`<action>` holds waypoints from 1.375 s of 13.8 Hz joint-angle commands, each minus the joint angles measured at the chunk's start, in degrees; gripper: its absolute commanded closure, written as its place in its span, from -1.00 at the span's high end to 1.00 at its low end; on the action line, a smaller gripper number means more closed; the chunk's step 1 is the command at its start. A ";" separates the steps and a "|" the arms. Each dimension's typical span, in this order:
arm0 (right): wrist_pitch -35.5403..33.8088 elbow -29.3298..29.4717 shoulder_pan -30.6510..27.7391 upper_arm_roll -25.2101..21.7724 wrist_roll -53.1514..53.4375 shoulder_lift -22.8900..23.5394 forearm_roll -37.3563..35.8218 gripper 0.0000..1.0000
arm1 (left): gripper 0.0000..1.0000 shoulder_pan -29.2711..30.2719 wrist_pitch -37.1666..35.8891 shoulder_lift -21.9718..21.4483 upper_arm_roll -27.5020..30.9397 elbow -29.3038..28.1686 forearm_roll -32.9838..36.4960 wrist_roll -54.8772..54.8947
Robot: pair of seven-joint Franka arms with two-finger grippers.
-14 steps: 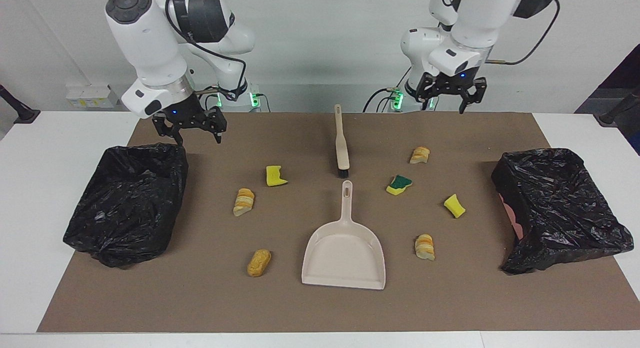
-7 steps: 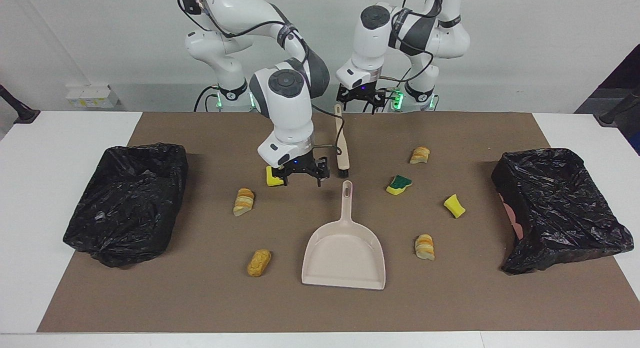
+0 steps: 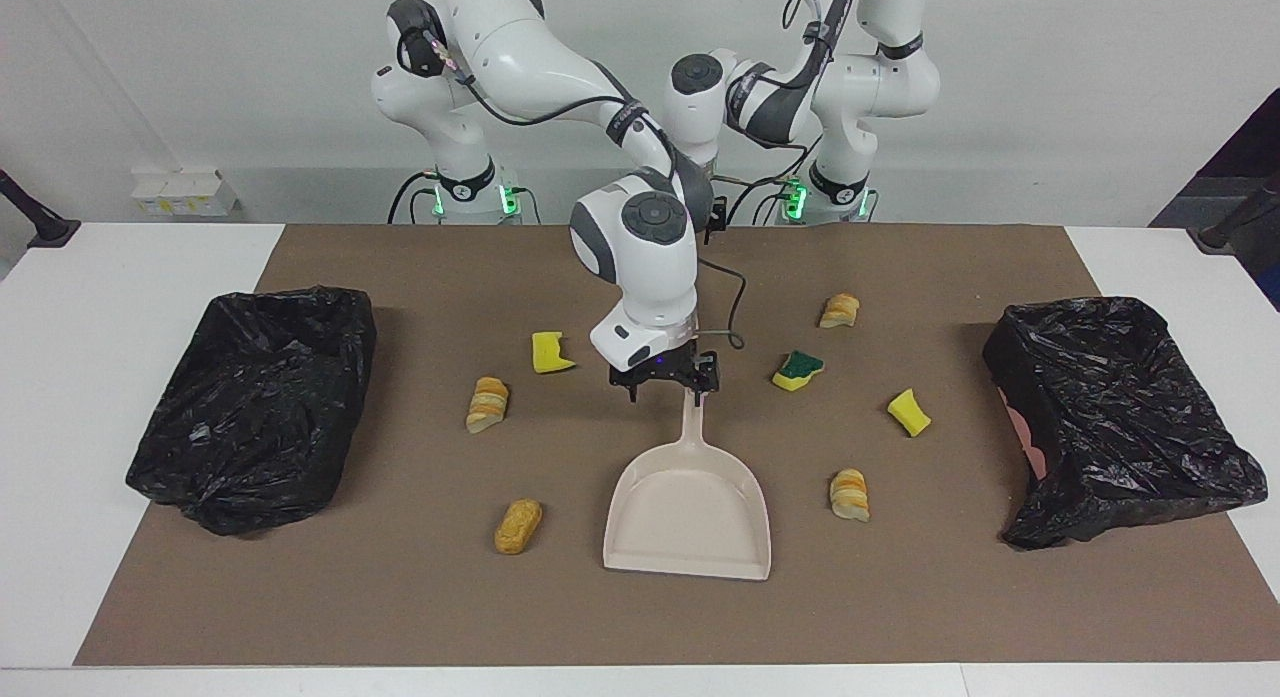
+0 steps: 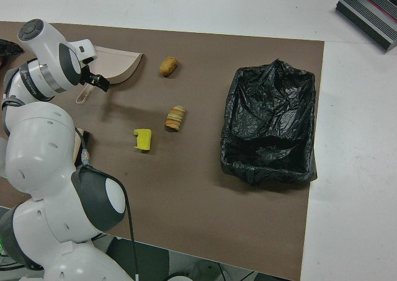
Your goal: Sweep and dump trash in bin
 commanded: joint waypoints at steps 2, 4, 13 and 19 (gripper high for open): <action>0.88 2.55 0.15 0.04 1.33 1.43 -1.04 0.90 | 0.89 -0.78 1.53 1.87 0.45 -0.56 -0.61 -1.04; 1.32 2.46 2.59 -0.23 1.59 3.00 -2.00 0.87 | 0.46 -0.70 1.09 1.87 0.45 -0.65 -0.61 -0.69; -2.45 2.02 2.34 -0.05 -0.86 2.48 -7.90 -1.00 | -1.00 0.09 -1.19 2.22 0.71 0.23 0.27 5.19; -4.38 0.45 -1.52 -0.05 -7.43 -4.62 -5.27 -1.00 | -1.00 0.80 -11.80 0.38 8.33 5.66 4.03 10.54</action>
